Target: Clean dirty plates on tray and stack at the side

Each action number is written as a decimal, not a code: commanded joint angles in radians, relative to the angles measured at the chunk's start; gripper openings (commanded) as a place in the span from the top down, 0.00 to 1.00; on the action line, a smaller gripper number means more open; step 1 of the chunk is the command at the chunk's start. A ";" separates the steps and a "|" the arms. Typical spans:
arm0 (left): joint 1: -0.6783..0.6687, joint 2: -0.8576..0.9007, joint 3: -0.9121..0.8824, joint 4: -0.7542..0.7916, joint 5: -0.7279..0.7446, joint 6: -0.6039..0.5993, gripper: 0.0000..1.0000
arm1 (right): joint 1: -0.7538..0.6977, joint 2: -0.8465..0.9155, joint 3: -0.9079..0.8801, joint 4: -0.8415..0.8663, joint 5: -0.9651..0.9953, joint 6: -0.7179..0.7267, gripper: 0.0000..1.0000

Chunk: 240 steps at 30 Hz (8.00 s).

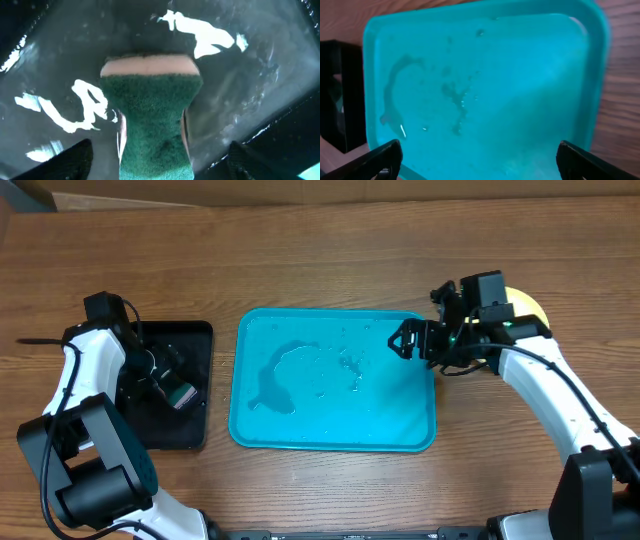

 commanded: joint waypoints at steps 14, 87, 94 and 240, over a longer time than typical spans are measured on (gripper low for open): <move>-0.001 -0.010 0.082 -0.102 -0.042 0.056 0.77 | 0.034 -0.003 0.003 0.029 0.006 -0.007 0.00; -0.003 -0.021 -0.018 0.031 -0.119 -0.050 0.95 | 0.034 -0.003 0.003 0.037 0.048 -0.007 0.00; -0.003 -0.020 -0.150 0.188 -0.119 -0.050 0.92 | 0.034 -0.003 0.003 0.035 0.048 -0.007 0.00; -0.168 -1.315 0.388 -0.774 0.146 0.220 0.00 | 0.018 -1.597 -1.001 0.592 0.209 -0.078 0.00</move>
